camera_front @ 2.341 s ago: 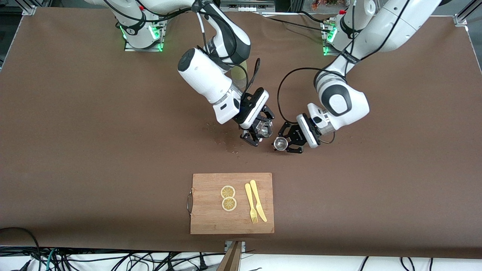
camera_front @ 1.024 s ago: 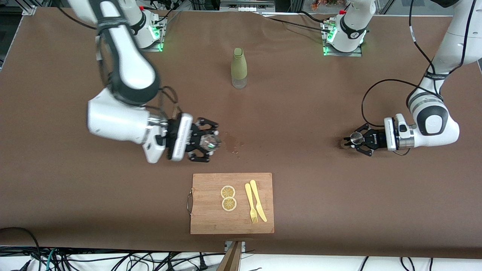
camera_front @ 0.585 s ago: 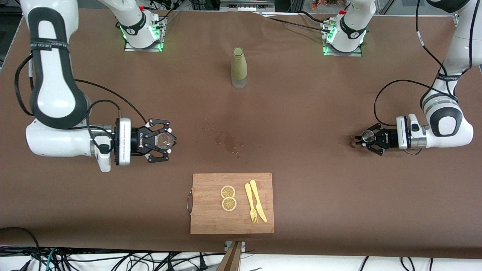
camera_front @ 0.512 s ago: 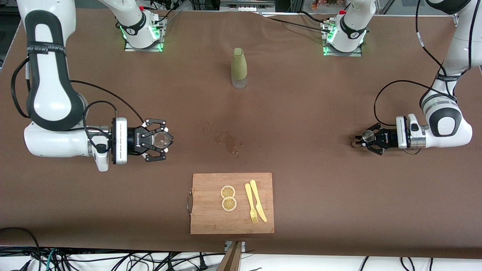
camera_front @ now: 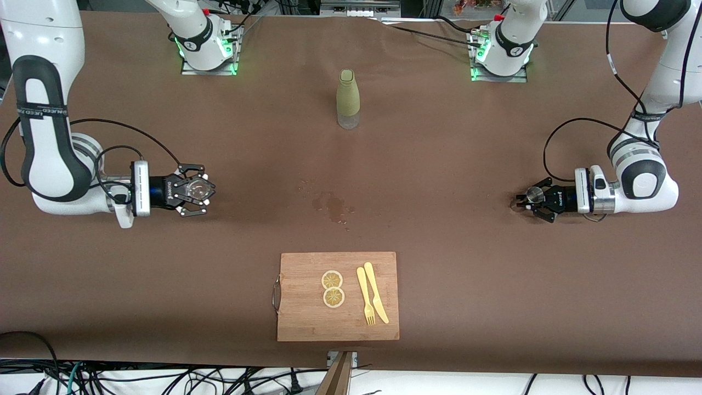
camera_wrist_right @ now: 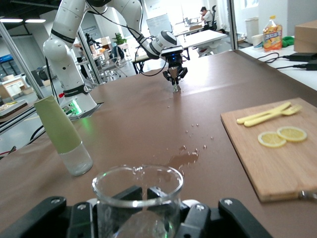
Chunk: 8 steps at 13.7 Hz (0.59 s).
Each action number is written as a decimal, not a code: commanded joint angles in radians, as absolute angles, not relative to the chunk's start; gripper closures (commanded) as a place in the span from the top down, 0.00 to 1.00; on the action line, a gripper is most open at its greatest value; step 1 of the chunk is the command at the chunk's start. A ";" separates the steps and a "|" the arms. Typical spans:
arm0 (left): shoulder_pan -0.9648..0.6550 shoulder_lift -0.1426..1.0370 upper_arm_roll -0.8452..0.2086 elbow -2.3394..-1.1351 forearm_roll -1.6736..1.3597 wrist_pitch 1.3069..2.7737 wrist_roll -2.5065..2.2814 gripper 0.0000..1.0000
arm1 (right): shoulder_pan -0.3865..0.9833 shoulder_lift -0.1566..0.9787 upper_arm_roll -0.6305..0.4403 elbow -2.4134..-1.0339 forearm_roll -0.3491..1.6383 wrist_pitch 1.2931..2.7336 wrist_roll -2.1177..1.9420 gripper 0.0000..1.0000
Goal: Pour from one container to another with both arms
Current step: 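Lower the jigger with the left gripper while the right gripper sets down the cup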
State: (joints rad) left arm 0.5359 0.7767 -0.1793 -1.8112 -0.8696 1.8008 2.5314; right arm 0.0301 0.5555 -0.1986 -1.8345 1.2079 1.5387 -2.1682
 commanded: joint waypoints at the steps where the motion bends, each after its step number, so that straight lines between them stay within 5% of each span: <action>1: 0.538 0.811 -0.164 -1.787 -0.859 1.769 2.525 0.00 | -0.003 0.564 -0.218 -1.919 1.218 1.529 -2.244 0.10; 2: 0.538 0.813 -0.163 -1.787 -0.859 1.769 2.528 0.07 | -0.008 0.586 -0.227 -1.921 1.219 1.540 -2.249 0.10; 3: 0.538 0.813 -0.161 -1.787 -0.859 1.769 2.526 0.35 | -0.011 0.597 -0.227 -1.921 1.227 1.569 -2.249 0.10; 4: 0.537 0.813 -0.160 -1.786 -0.858 1.769 2.528 0.48 | -0.011 0.610 -0.227 -1.919 1.233 1.613 -2.249 0.10; 6: 0.537 0.813 -0.160 -1.786 -0.857 1.769 2.536 1.00 | -0.012 0.665 -0.224 -1.916 1.274 1.685 -2.279 0.10; 8: 0.535 0.813 -0.160 -1.784 -0.856 1.769 2.536 1.00 | -0.012 0.686 -0.221 -1.914 1.315 1.730 -2.324 0.10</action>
